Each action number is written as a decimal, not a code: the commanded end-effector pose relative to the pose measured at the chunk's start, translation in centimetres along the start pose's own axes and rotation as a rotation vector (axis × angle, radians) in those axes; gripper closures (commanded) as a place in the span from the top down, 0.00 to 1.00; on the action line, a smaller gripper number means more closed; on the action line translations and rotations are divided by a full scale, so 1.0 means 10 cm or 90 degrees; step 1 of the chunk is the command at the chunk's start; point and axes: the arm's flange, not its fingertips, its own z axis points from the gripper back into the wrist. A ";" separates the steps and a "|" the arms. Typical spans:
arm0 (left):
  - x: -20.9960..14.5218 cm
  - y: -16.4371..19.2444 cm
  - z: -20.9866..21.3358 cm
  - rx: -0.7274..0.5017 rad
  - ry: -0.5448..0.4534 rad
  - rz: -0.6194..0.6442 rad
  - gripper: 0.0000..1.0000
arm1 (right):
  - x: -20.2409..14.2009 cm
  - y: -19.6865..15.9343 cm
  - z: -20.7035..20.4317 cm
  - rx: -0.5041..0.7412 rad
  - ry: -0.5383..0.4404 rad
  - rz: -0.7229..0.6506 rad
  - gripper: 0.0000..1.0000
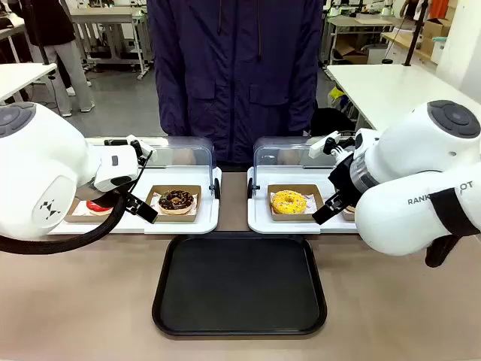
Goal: Move the fourth donut from the left to the tray.
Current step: Pick up the Paper togo box containing the Donut indicated by the person and place it on the Handle tray.
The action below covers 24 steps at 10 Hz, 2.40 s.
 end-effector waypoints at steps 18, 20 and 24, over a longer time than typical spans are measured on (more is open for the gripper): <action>0.19 1.59 1.59 -0.239 -0.036 -0.072 1.00 | -0.09 -1.71 1.60 0.122 -0.151 -0.093 1.00; -0.19 2.20 1.86 -0.302 -0.112 -0.100 1.00 | -0.62 -2.32 1.84 0.175 -0.240 -0.055 1.00; -1.15 3.12 1.93 -0.335 -0.218 -0.075 1.00 | -1.46 -3.04 1.77 0.224 -0.336 0.001 1.00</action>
